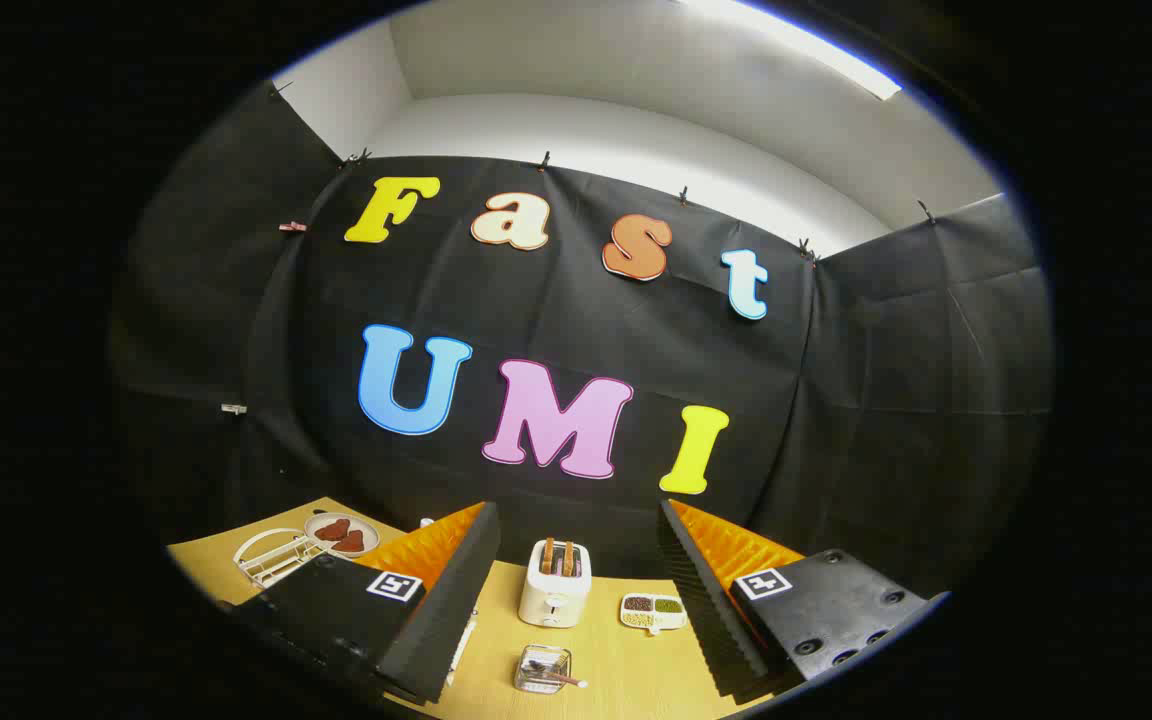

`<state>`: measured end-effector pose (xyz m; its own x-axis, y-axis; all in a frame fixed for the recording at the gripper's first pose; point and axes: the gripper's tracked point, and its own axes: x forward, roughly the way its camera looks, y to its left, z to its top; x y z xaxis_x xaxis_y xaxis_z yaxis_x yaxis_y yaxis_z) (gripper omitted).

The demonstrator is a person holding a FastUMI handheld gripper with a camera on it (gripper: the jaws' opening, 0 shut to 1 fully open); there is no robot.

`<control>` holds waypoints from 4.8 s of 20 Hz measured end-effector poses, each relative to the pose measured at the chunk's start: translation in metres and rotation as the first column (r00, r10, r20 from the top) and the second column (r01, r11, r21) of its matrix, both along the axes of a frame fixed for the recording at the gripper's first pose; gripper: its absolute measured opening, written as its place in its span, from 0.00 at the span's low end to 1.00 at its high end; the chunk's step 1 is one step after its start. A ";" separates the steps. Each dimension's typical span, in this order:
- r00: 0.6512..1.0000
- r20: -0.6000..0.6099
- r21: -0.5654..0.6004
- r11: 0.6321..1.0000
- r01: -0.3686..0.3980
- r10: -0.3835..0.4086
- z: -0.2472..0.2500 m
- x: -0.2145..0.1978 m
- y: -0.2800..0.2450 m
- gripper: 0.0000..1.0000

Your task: Take the plate from the dish rack, then take the spoon from the basket and place it into the plate.

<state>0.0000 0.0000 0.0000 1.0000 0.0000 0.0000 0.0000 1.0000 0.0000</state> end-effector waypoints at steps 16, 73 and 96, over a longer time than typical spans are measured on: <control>1.000 0.005 -0.001 1.000 -0.024 0.024 0.002 0.006 0.011 0.97; 0.528 -0.840 0.023 0.980 -0.199 0.127 -0.279 0.161 0.273 0.27; 0.612 -0.698 0.522 0.849 0.079 0.372 -0.247 -0.010 0.110 0.25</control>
